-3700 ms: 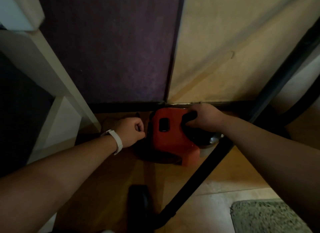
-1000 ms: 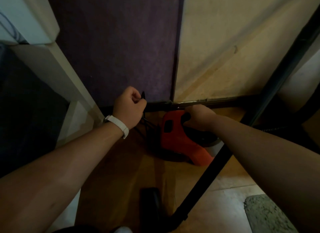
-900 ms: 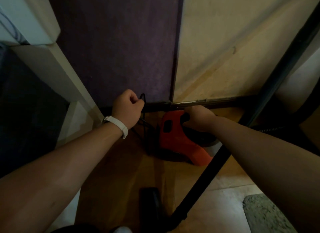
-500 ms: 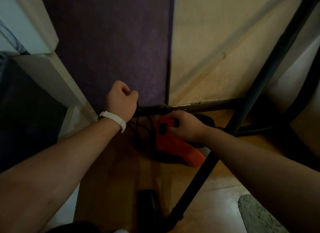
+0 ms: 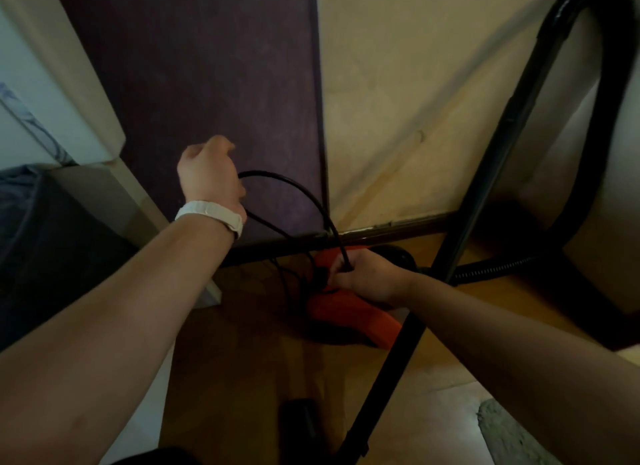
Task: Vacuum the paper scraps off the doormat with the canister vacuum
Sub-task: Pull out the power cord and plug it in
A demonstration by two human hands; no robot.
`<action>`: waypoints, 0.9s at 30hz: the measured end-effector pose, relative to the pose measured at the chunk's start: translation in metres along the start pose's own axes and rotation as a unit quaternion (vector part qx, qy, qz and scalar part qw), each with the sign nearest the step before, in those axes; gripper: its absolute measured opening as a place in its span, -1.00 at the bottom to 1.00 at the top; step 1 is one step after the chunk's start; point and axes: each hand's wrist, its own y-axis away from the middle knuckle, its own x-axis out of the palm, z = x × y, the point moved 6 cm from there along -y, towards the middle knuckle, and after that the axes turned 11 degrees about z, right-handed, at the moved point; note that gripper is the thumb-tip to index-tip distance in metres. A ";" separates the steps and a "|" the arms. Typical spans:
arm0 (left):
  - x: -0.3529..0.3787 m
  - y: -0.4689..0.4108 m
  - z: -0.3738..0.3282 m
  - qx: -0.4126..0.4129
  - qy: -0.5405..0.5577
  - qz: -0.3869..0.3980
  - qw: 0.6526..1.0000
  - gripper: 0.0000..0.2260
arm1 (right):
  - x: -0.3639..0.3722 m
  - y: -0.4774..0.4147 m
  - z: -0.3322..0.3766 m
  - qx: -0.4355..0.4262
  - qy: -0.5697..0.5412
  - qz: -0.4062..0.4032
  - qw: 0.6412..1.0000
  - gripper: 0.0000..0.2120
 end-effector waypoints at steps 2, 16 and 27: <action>-0.001 -0.004 -0.005 0.014 -0.010 -0.008 1.000 -0.98 | -0.015 0.005 -0.001 0.009 -0.040 -0.016 0.999 -0.81; 0.011 0.017 0.091 0.140 -0.411 0.120 0.893 -0.71 | -0.110 0.045 0.036 -0.102 -0.362 -0.166 0.912 -0.72; 0.073 0.077 0.155 0.104 -0.411 0.433 0.796 -0.56 | -0.099 0.041 0.058 -0.139 -0.430 -0.220 0.864 -0.71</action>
